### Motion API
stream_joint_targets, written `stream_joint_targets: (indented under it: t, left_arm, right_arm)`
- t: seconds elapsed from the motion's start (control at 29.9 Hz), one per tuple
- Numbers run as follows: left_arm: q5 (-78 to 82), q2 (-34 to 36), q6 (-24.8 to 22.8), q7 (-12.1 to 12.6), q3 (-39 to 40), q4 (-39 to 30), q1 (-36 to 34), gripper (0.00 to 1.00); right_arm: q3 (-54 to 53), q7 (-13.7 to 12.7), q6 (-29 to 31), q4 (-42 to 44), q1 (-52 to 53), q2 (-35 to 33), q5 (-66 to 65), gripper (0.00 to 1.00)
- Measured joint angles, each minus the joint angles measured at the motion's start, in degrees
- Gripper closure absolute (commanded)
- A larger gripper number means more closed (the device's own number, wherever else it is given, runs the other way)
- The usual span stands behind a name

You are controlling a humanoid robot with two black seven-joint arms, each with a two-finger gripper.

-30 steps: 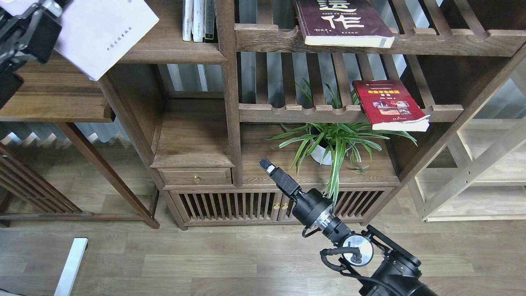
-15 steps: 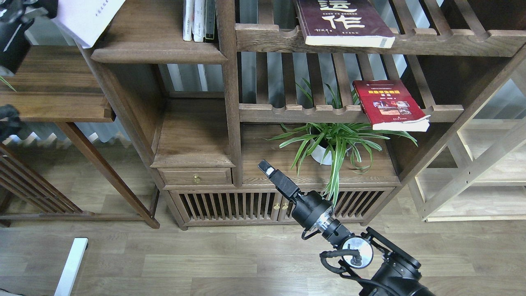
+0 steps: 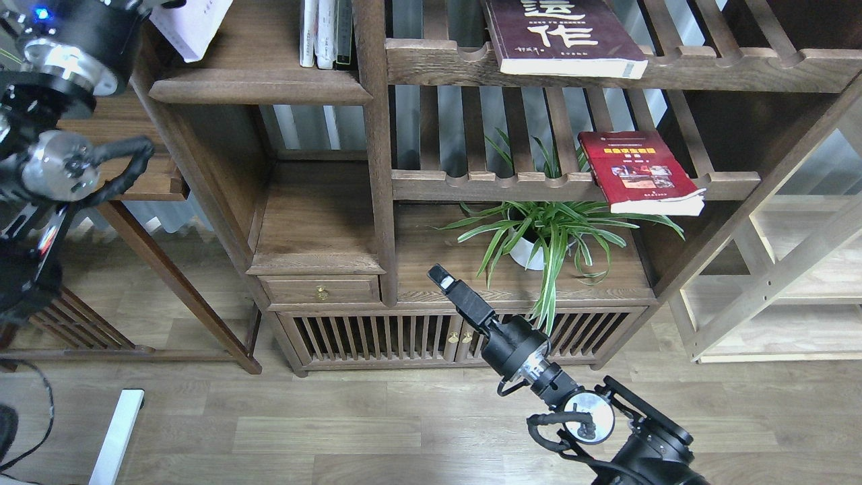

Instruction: Organize books on shelf

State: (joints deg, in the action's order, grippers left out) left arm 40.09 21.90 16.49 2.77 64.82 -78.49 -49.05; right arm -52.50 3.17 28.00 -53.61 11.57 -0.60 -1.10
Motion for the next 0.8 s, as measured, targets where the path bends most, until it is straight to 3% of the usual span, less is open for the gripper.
stream_joint_targets:
  t: [0.27, 0.43, 0.8]
  left_arm:
    - [0.1, -3.6, -0.1, -2.0, -6.0, 13.3, -10.4, 1.00]
    - [-0.6, -6.2, -0.7, -4.6, -10.1, 21.9, -15.7, 1.00]
    - [-1.2, -10.3, -3.1, -6.2, -12.4, 33.4, -20.1, 1.00]
  right_arm:
    - [-2.0, 0.1, 0.0, -0.1, -0.1, -1.2, 0.5, 0.01]
    - [-2.8, 0.1, 0.0, -0.4, -0.1, -1.3, 0.5, 0.01]
    - [-3.6, 0.1, 0.0, -1.1, 0.0, -1.2, 0.5, 0.01]
